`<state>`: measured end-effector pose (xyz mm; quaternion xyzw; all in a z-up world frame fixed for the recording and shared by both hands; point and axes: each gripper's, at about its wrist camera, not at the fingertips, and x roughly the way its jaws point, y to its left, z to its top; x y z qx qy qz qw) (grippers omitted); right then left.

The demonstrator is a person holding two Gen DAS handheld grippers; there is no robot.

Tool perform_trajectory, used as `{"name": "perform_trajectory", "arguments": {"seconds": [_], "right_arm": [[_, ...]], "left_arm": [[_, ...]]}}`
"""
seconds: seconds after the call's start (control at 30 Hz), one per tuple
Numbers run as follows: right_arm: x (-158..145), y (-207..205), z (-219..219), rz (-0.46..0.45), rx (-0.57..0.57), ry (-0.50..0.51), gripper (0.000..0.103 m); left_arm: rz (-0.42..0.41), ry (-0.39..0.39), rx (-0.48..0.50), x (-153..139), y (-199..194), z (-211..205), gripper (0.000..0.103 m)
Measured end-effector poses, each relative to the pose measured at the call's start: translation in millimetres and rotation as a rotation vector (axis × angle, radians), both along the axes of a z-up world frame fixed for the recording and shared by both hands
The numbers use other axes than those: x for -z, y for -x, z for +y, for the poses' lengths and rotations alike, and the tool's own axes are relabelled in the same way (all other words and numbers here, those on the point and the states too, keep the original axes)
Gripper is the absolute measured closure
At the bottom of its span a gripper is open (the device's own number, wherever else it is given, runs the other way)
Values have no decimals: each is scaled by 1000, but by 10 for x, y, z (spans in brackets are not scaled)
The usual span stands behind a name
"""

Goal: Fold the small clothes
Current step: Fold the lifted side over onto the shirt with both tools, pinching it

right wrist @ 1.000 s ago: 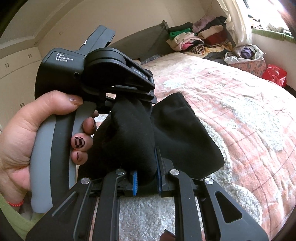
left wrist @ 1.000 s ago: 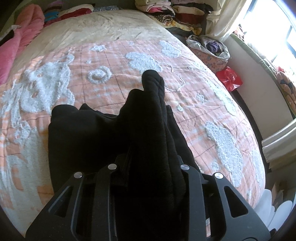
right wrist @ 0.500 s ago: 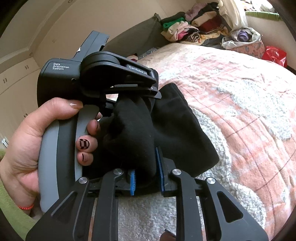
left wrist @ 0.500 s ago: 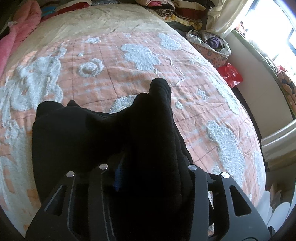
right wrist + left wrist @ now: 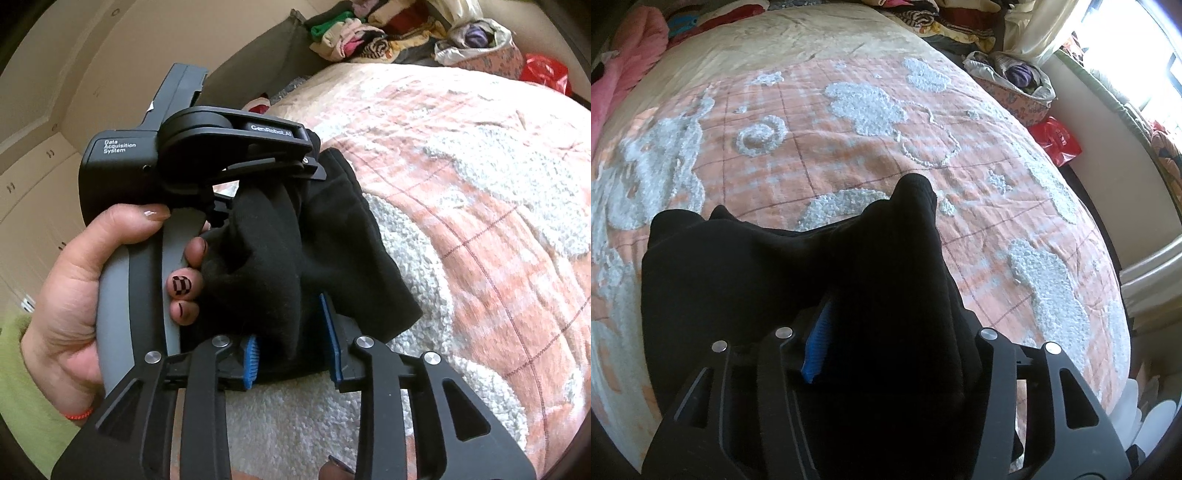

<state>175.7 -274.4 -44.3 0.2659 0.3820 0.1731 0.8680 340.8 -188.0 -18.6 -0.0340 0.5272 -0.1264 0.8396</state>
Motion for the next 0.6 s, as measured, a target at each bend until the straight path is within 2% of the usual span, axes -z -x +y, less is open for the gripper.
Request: {"name": "perform_trajectory", "arguments": {"seconds": [0.27,0.47,0.5,0.6], "right_arm": [[-30,-11,-77,40,7,-31,71],[-42,17,-121,59,9,-43,66],[-41,24,-118,61,11,-45,66],[-39,28,-136,71,18,-57,66]], "left_arm": [[3,-1,-2,5,-20,-21,54],[-5,-6,0,0,-34,-53,41],[-3,2,1,-2,-38,-43,37],[8,36,-7,-11,-59,-9,34]]}}
